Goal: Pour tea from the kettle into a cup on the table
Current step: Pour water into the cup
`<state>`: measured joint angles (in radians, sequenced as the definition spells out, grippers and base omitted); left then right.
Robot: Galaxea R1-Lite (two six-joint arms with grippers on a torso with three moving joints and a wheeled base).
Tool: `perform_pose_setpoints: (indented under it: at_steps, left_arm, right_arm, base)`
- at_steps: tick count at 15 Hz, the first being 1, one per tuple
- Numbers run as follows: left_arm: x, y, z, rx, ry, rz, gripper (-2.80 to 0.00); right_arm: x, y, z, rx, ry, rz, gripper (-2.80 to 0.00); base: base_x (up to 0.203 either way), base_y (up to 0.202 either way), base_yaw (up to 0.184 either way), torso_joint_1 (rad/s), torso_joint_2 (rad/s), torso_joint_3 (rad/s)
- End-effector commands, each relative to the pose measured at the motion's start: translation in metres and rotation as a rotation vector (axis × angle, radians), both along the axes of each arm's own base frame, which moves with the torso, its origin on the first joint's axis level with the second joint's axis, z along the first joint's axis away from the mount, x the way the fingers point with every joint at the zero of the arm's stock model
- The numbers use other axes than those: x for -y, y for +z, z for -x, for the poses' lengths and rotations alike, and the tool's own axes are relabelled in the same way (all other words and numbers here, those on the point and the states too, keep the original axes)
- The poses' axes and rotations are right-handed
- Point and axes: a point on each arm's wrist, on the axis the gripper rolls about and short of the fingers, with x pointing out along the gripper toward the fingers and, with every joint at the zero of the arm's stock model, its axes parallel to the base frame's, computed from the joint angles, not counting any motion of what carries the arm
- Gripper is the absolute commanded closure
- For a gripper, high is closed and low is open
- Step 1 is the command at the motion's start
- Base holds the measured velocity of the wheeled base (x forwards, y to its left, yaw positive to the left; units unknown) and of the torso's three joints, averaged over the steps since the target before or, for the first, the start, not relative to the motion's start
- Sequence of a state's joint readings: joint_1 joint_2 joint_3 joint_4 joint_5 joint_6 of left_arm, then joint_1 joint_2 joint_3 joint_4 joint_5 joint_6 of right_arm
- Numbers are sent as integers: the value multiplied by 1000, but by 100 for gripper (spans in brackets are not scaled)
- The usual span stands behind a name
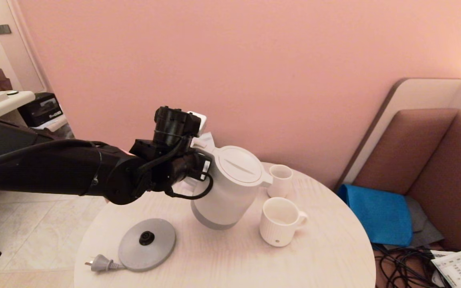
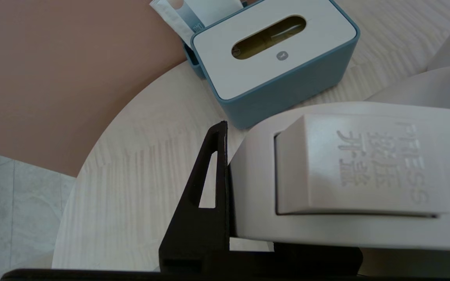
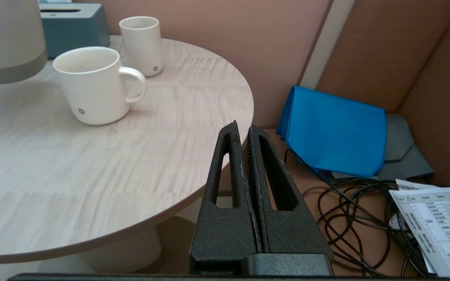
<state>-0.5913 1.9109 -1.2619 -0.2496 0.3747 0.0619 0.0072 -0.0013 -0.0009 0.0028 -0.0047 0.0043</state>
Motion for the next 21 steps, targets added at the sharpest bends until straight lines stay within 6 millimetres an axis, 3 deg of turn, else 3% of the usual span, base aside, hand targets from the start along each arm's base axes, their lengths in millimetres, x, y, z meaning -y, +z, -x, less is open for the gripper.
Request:
perform_pose_setpoints:
  at_steps: [1, 21]
  left_arm:
    - [0, 2, 1, 6, 0, 4, 0]
    - [2, -1, -1, 3, 0, 0, 0]
  right_arm:
    - [0, 0, 0, -2, 1, 0, 0]
    - [0, 0, 0, -1, 1, 0, 0]
  base:
    - [0, 0, 0, 0, 0, 0]
    - [0, 0, 0, 0, 0, 0]
